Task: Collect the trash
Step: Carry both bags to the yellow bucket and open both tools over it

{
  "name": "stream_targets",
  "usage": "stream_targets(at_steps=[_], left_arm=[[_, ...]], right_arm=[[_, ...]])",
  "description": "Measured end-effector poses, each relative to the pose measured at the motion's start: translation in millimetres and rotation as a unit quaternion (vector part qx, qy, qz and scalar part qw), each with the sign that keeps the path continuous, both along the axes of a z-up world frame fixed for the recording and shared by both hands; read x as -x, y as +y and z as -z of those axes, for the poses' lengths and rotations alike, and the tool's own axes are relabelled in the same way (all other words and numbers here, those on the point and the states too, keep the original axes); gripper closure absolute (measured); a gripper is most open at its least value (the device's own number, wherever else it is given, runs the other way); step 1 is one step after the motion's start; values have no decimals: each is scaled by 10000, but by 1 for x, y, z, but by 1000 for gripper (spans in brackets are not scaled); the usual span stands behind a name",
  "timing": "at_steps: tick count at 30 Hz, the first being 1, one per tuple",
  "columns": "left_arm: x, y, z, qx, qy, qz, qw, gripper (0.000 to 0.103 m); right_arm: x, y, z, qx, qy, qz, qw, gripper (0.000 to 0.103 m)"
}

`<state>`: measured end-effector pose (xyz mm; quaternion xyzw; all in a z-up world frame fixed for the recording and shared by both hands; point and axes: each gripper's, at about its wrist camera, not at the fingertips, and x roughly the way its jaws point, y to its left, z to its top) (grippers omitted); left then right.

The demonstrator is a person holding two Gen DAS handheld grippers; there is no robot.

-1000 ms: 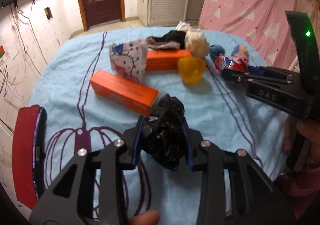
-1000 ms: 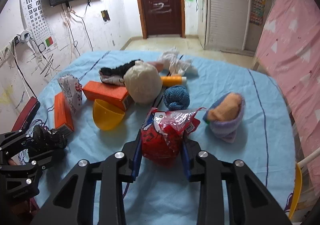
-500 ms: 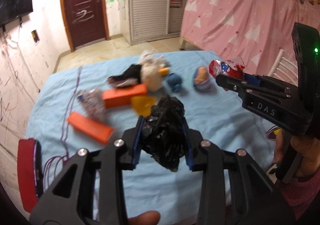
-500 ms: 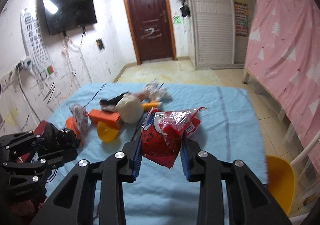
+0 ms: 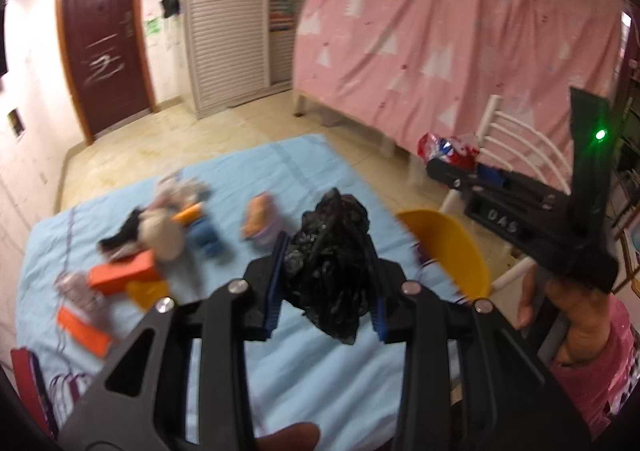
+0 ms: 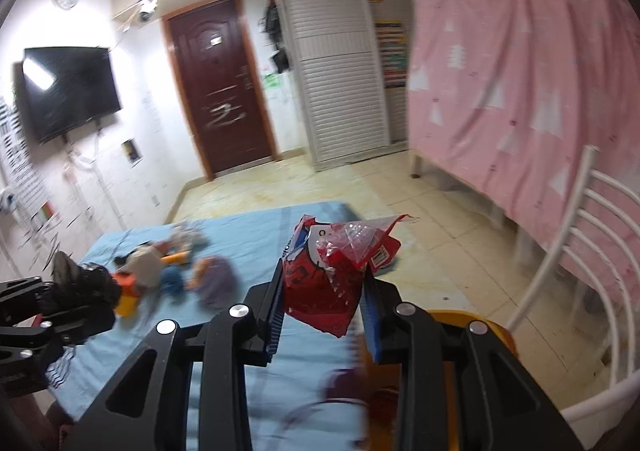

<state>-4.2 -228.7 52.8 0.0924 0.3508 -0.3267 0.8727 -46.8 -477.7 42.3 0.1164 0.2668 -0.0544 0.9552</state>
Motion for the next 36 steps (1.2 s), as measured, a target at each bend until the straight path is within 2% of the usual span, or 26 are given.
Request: stream_targets(at_steps=[5,9,18,19,21,22,23,28,30,36], left_arm=[[-1,-49,0,39,58,347,9994,70],[-4,-87,11,-95,159,567,9982,70],[-18,-154,35,-372,318,754,9960,69],[-19,-159,38,-387,353,758,9957,66],[-25,-166,41,-412,437,777,9952,56],[-27,-168,42,-421,455,767,9951,45],[-29,-169,43,-425,451,732,9954,41],[-31,-170,44,-404,507,644,9958,40],[-31,-166,44,-385,550,612,9959,40],[-32,-148,39,-282,556,515,9967,40]], right_arm=[[10,-37,16,-111,88,381,9992,77],[8,-59,32,-115,285,623,9976,77],[-2,-86,73,-212,952,713,9927,75],[-2,-90,77,-234,1019,735,9918,75],[-3,-95,85,-310,1106,735,9907,73],[-4,-96,88,-315,1168,728,9900,73],[-3,-97,90,-306,1199,733,9896,72],[-2,-99,97,-296,1284,756,9884,59],[-2,-98,96,-279,1289,739,9885,50],[-4,-91,88,-213,1200,715,9900,47]])
